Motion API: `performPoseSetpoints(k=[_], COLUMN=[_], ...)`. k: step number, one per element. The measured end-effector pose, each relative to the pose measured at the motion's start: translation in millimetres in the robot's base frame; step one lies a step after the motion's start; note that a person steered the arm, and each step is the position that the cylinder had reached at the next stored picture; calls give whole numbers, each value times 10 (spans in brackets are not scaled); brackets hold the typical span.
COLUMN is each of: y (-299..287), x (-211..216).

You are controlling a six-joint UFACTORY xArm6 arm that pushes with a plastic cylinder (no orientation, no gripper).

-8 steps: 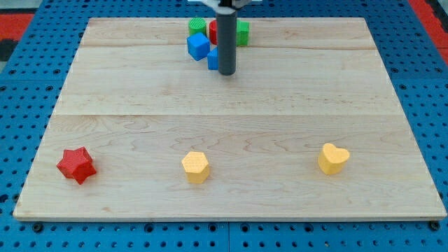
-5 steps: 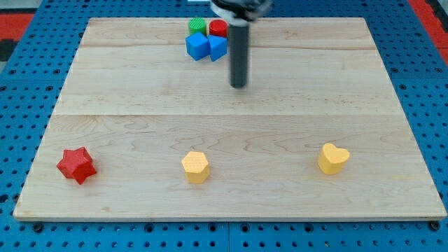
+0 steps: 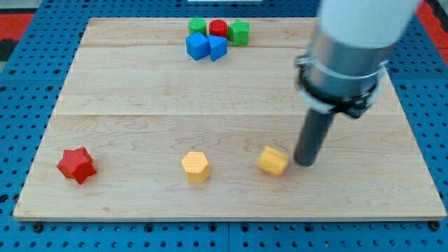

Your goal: Push the yellow heart below to the blue cube

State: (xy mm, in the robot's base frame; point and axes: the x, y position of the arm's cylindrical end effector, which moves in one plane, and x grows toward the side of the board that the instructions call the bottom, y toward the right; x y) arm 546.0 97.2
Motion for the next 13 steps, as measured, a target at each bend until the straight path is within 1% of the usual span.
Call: performPoseSetpoints(k=[1,2,3,4,5,6,7,8,9,10,11,12,13], y=[188,-359,-1138,-1550,-1604,-1708,-1453,-1269,-1002,-738,-425,88,69], x=[186,242,108,-341,-465,-435,-332,-399,-624,-1193,-1449,-1449,-1817])
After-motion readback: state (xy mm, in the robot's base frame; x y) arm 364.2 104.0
